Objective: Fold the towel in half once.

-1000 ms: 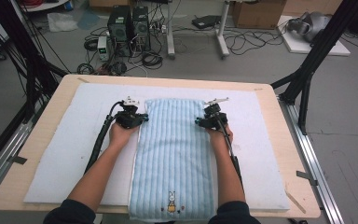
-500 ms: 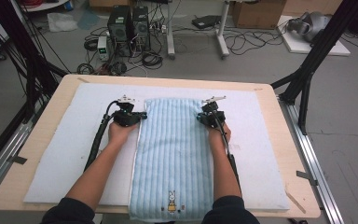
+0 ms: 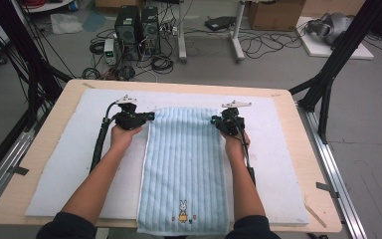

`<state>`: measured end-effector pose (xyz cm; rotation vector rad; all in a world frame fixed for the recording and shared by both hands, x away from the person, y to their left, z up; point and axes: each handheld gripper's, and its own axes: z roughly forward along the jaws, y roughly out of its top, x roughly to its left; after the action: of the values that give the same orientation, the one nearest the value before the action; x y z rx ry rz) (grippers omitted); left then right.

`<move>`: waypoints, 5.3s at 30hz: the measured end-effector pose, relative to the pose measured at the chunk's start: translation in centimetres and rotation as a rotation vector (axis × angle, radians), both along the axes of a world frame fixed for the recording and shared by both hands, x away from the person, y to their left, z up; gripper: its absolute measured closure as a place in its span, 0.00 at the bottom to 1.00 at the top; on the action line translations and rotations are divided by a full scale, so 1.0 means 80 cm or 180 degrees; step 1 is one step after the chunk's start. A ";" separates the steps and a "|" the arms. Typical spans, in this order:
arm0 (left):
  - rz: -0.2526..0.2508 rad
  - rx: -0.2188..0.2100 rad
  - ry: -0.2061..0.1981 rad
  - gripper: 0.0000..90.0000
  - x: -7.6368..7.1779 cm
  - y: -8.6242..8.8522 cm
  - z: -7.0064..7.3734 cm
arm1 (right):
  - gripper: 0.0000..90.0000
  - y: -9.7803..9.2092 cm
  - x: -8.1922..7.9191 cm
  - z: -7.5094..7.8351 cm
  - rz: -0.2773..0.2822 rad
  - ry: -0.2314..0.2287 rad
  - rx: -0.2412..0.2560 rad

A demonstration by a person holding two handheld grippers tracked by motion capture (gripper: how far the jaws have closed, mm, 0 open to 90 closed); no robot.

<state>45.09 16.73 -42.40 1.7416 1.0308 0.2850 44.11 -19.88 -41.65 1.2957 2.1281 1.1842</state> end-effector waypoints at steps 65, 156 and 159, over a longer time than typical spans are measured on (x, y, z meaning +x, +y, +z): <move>-0.0082 0.0161 0.0099 0.53 -0.091 0.012 -0.022 | 0.54 -0.040 -0.174 0.000 0.0361 -0.0141 0.0048; -0.0520 -0.0163 -0.0113 0.54 -0.199 0.041 -0.012 | 0.66 -0.060 -0.232 0.004 0.0358 -0.0031 0.0263; -0.0325 -0.0218 -0.0133 0.54 -0.184 0.051 -0.008 | 0.66 -0.059 -0.218 0.003 0.0297 -0.0022 0.0284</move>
<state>30.36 20.81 -43.05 1.7134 0.9083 0.2180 26.70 -24.59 -41.42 1.2392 2.1745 1.3334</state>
